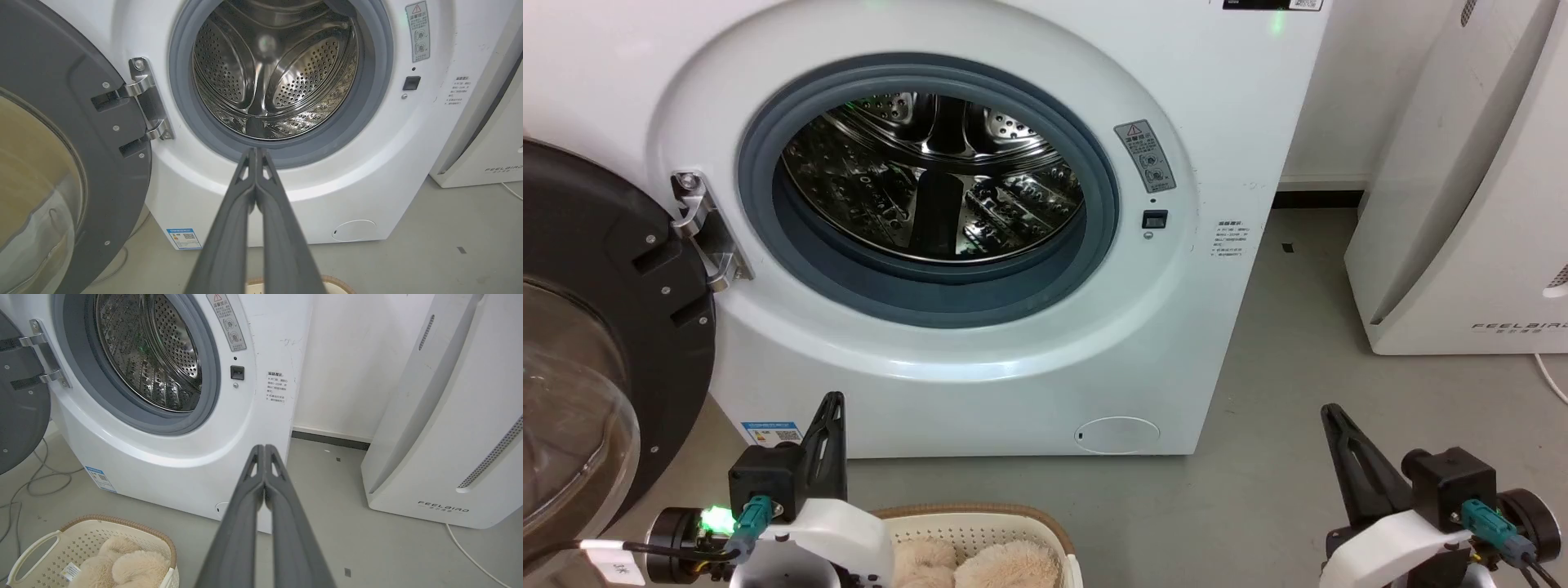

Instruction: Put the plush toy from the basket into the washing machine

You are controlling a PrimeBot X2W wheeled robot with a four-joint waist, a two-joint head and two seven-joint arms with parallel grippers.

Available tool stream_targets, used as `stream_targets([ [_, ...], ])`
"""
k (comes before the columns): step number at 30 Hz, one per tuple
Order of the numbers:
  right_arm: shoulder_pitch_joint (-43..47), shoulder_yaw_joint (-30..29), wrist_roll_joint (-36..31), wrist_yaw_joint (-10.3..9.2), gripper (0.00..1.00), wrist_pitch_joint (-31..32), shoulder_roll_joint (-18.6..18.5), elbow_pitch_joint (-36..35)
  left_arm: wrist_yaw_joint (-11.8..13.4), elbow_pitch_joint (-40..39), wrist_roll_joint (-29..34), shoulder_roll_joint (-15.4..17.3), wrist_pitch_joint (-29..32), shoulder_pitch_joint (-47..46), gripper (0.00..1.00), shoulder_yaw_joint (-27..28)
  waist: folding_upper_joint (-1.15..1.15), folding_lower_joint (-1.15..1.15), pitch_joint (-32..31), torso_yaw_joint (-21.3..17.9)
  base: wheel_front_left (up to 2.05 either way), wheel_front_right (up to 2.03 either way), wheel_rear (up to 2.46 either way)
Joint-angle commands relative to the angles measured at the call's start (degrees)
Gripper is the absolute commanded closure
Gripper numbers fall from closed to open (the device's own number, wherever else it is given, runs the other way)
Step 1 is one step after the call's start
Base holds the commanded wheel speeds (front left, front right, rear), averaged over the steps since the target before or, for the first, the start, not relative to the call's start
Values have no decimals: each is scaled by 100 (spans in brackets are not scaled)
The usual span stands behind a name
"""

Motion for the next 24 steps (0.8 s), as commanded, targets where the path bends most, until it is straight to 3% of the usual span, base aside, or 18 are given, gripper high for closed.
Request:
stream_targets([
  [1,0,0,0,0,0,-1,0,0,0,0,0,0,-1,0,0,0,0,0,0,0,0,0,0],
  [16,-20,-69,238,1,0,-160,0,-58,113,101,-103,0,-161,-77,0,-70,0,0,75,2,0,0,0],
  [24,-81,-103,378,0,0,-256,0,-98,50,567,-144,2,-257,-301,0,-158,0,0,231,-4,0,0,0],
])
